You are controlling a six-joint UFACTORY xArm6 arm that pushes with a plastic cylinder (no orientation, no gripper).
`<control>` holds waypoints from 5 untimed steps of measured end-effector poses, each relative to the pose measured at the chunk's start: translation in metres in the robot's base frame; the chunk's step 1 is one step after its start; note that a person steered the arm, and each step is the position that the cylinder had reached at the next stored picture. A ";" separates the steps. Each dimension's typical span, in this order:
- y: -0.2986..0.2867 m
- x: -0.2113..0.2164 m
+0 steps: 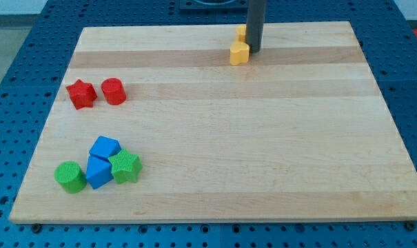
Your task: Separate the yellow heart from the hexagon
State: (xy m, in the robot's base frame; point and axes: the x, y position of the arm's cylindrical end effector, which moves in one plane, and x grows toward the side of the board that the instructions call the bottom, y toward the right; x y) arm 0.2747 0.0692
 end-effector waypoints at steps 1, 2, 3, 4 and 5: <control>-0.010 0.012; -0.027 0.025; -0.049 0.025; -0.070 0.025; -0.088 0.026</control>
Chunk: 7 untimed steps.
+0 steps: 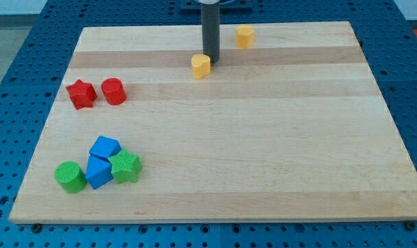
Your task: Separate the yellow heart from the hexagon
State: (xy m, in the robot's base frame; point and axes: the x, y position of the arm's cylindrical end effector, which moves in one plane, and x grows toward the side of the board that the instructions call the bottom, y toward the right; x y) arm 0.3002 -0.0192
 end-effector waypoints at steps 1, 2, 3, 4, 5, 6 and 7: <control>-0.007 0.006; -0.007 0.017; -0.007 0.030; -0.010 0.039; -0.013 0.047; -0.015 0.056; -0.019 0.063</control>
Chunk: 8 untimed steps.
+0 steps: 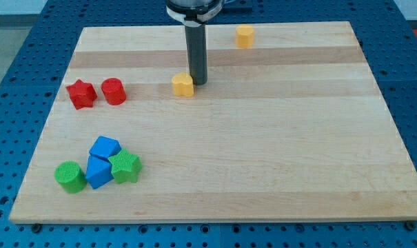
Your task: Separate the yellow heart from the hexagon
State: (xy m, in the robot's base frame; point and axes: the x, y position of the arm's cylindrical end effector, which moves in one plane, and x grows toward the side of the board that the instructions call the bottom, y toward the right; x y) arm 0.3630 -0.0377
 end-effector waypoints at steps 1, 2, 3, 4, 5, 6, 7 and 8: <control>-0.005 0.007; -0.005 0.015; -0.005 0.021; -0.006 0.028; -0.013 0.032; -0.020 0.036; -0.032 0.036; -0.048 0.036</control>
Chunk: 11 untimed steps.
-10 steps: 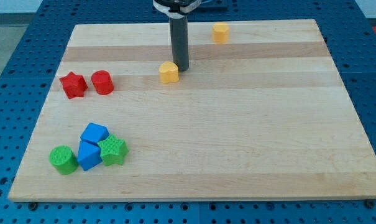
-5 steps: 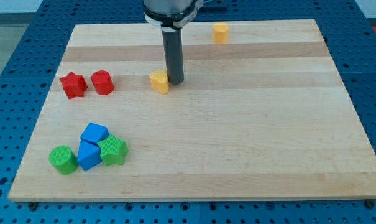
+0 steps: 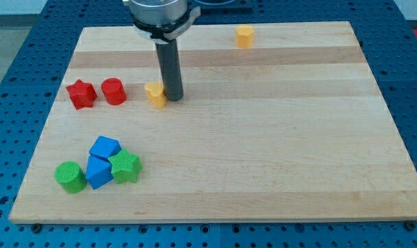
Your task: Separate the yellow heart from the hexagon
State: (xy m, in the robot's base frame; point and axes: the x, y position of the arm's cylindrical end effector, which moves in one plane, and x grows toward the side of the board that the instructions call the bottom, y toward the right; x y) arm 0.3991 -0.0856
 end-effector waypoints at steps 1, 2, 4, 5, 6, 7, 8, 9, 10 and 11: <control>-0.009 0.000; -0.010 0.000; -0.012 0.000; -0.016 0.000; -0.017 0.000; -0.016 -0.001; -0.008 -0.019; -0.007 -0.039; -0.017 -0.042; -0.035 -0.042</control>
State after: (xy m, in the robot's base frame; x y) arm 0.3574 -0.1205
